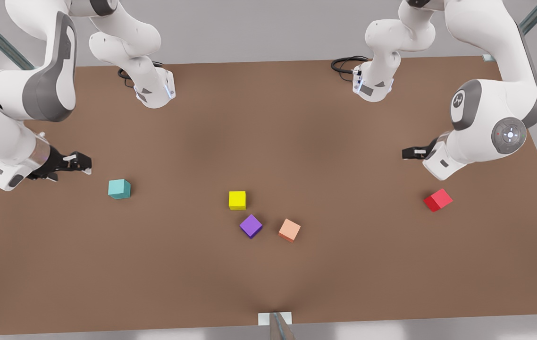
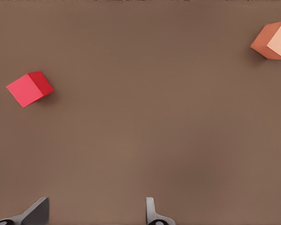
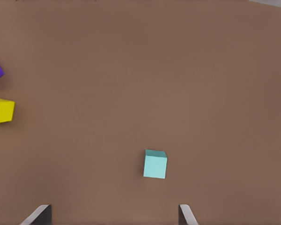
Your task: Pick up red wooden cube and pass to hand red wooden cube and place in blue wooden cube
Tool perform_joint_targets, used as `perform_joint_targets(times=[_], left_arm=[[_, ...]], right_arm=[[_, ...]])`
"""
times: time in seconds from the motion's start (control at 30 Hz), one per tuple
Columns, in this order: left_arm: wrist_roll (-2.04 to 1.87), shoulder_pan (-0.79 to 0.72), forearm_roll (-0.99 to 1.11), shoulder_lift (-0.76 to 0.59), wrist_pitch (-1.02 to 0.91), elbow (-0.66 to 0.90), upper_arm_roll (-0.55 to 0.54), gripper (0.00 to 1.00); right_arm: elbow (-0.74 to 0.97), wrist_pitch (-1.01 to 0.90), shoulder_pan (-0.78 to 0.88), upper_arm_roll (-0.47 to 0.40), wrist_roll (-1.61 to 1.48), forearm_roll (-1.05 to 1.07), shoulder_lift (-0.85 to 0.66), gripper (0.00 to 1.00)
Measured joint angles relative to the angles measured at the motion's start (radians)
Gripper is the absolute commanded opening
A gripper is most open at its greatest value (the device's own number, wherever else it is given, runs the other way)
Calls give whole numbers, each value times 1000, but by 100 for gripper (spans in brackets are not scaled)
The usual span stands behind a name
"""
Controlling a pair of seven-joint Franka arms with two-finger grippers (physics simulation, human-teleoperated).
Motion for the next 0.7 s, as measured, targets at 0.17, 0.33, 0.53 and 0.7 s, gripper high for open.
perform_joint_targets(times=[0.17, 0.33, 0.53, 0.7], left_arm=[[-5, 2, -8, 85, 41, 5, 73, 100], [-8, 96, -54, 283, 228, -19, 213, 100], [-41, 152, -96, 379, 488, -120, 249, 100], [-87, 156, -110, 418, 611, -131, 250, 100]], right_arm=[[55, 3, 10, 0, 4, -6, 34, 100], [67, -6, 13, -6, 5, 9, 58, 100], [72, -42, -22, -4, 5, 48, 76, 100], [74, -62, -21, -3, 6, 39, 81, 100]])
